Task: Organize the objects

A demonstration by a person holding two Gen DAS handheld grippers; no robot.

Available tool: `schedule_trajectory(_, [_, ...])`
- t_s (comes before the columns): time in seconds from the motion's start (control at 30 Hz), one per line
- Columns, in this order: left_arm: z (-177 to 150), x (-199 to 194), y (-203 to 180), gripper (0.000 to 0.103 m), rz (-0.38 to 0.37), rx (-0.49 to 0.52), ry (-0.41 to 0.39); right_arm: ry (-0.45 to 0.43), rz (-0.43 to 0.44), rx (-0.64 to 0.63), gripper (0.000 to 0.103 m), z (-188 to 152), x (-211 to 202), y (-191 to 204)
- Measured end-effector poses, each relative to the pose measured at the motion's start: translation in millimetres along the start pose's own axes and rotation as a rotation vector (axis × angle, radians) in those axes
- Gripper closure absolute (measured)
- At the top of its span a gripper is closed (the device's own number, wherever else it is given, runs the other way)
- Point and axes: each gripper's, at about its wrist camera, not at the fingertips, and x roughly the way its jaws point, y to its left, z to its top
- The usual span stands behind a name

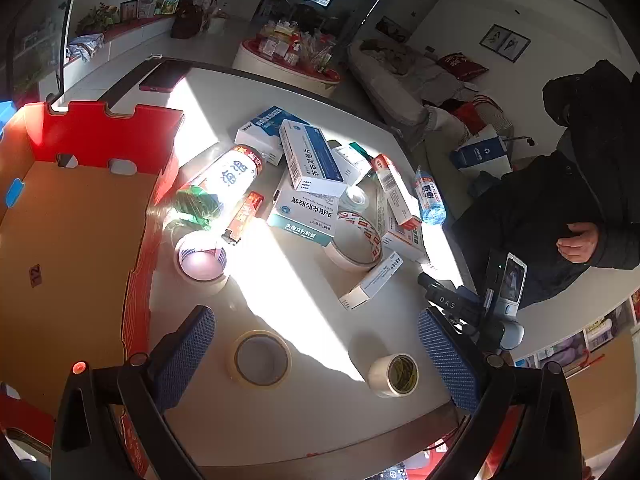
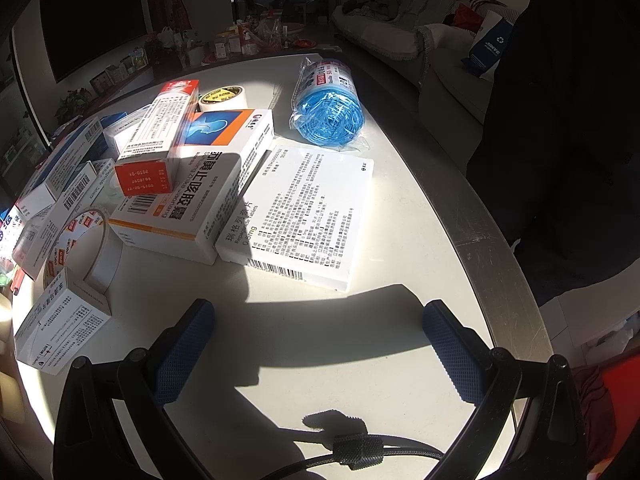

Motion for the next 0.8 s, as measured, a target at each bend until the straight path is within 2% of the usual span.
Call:
schedule_trajectory(0.17, [-10,15,-5,0.000,-0.020,0.020,0.075,0.000,0.002,-0.002,0.000,1,1,0])
schedule_trajectory(0.27, [-13,17,-9,0.000,-0.007,0.036,0.080,0.000,0.003,-0.003,0.000,1,1,0])
schedule_trajectory(0.37, [-14,17,-12,0.000,0.070,0.065,0.046,0.001,0.001,-0.004,0.000,1,2,1])
schedule_trajectory(0.47, [-15,14,-18,0.000,0.188,0.118,-0.024,0.001,0.006,-0.008,0.000,2,3,0])
schedule_trajectory(0.57, [-12,14,-24,0.000,0.279,0.171,-0.058,0.006,0.019,-0.020,0.000,1,5,-1])
schedule_trajectory(0.67, [-10,17,-27,0.000,0.314,0.202,-0.055,0.022,0.035,-0.026,0.000,3,2,-1])
schedule_trajectory(0.8, [-10,17,-34,0.000,0.354,0.234,-0.074,0.019,0.083,0.061,0.000,0,-8,-10])
